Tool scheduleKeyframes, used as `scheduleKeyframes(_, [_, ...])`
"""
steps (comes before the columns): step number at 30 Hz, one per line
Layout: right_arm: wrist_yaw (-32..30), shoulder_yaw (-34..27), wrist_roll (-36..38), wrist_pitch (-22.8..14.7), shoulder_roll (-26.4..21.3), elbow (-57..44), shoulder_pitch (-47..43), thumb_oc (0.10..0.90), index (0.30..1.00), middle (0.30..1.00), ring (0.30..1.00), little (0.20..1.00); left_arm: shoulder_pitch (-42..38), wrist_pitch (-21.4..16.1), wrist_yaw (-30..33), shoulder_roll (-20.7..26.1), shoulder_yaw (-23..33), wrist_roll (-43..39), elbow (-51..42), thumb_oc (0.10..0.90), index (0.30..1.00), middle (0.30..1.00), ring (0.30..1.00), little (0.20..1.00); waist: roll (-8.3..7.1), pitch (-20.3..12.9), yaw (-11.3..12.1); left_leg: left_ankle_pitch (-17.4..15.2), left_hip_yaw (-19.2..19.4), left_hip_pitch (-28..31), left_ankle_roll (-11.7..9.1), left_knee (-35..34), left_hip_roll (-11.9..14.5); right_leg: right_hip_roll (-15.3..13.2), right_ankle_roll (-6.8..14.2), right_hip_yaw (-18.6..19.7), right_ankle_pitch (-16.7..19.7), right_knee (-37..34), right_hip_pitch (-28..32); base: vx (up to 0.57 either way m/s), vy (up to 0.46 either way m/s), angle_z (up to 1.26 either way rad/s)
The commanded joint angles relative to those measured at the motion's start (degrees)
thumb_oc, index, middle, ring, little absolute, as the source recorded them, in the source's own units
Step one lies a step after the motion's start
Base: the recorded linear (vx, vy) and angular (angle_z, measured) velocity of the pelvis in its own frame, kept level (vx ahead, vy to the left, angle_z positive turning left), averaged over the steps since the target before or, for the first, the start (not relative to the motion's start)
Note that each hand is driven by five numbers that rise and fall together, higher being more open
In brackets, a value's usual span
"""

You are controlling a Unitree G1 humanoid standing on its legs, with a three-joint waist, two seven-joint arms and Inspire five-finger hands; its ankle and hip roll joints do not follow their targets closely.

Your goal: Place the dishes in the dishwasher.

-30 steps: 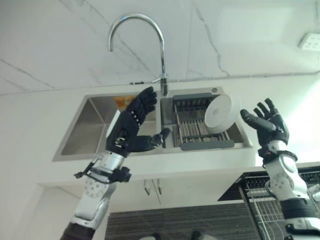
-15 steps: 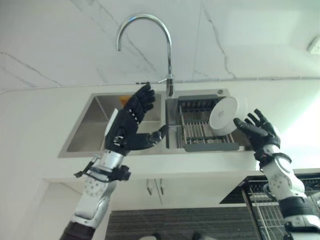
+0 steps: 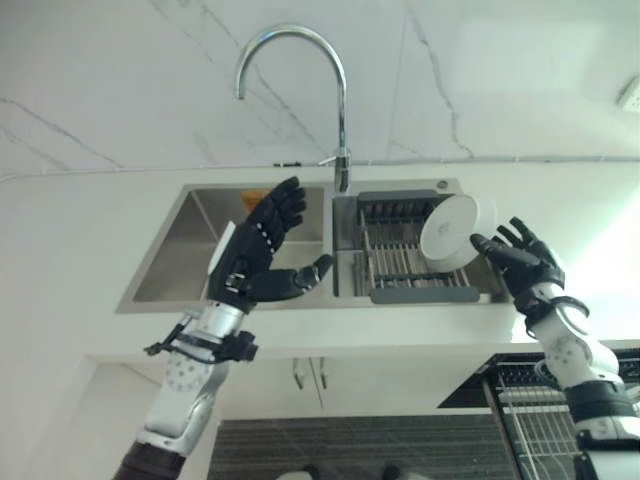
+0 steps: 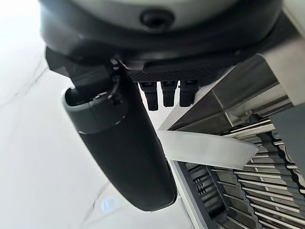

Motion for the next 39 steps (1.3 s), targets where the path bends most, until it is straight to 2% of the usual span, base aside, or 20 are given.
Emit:
scheduleKeyframes(1, [2.0, 0.2, 2.0, -2.6, -4.8, 0.1, -7.9, 0.8, 0.9, 0.9, 0.9, 0.9, -5.8, -4.3, 1.0, 2.0, -0.7, -2.9, -3.9, 0.8, 0.9, 0.9, 0.9, 0.9, -1.32, -3.6, 1.2, -7.1, 0.4, 1.2, -1.3, 2.7, 1.4, -1.3, 4.4, 1.3, -3.8, -2.0, 3.0, 0.0, 0.008, 0.04])
scheduleKeyframes(17, [4.3, 1.9, 0.7, -1.1, -7.3, 5.5, -10.9, 0.8, 0.9, 0.9, 0.9, 0.9, -5.8, -3.8, 1.0, 2.6, -1.1, -3.4, -3.9, 0.8, 0.9, 0.9, 0.9, 0.9, -1.52, -3.4, 2.2, -6.8, -0.2, 1.0, -1.5, 2.7, 1.4, -1.7, 4.5, 0.7, -3.8, -2.0, 3.2, 0.0, 0.002, 0.02])
scheduleKeyframes(39, [5.2, 4.6, -2.2, 0.6, -9.8, 7.3, -15.1, 0.8, 0.9, 0.9, 0.9, 0.9, -5.7, -3.7, 0.8, 3.1, -1.3, -3.5, -4.3, 0.8, 0.9, 0.9, 0.9, 0.9, -1.81, -3.2, 2.9, -6.4, -0.7, 0.9, -1.8, 2.7, 1.5, -2.0, 4.5, 0.2, -3.9, -2.0, 3.5, 0.0, 0.0, 0.0])
